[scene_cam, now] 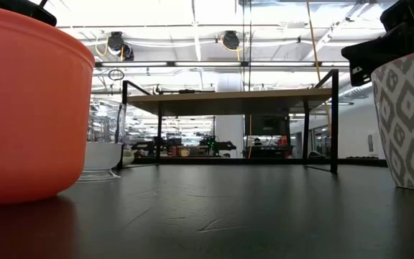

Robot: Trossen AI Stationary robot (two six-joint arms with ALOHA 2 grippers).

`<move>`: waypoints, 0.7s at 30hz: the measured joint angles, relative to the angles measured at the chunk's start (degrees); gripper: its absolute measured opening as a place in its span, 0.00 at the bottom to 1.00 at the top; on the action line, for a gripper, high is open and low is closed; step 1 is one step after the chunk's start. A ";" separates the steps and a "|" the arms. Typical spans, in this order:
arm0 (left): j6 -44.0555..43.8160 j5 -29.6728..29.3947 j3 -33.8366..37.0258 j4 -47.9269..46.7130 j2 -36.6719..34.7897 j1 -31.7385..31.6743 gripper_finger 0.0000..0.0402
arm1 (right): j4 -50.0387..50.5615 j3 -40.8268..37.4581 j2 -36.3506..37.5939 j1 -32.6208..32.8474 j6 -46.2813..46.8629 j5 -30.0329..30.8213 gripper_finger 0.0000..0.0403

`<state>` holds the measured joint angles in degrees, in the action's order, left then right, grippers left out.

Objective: Stack small to large cups/mugs on shelf
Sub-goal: Put the transparent mug on the shelf

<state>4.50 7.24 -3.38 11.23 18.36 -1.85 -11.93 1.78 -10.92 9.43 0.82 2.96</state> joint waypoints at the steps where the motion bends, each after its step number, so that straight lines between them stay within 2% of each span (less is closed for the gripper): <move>1: 0.48 -0.08 0.01 0.02 -0.01 0.00 0.08 | 0.00 0.00 -0.01 0.00 0.02 -0.01 0.00; 9: 2.17 -0.01 0.01 1.28 -0.01 0.00 0.08 | -0.02 0.00 -0.02 -0.02 0.00 -0.02 0.00; 13: 0.08 2.26 0.01 1.04 0.02 0.04 0.02 | -0.02 0.00 -0.01 0.00 0.01 0.00 0.00; 21: -0.50 4.77 -0.02 1.13 0.02 0.13 0.00 | 0.00 0.00 0.00 -0.01 0.01 -0.01 0.00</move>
<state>3.99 12.01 -3.40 12.36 18.37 -1.72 -11.93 1.78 -10.92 9.42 0.83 2.95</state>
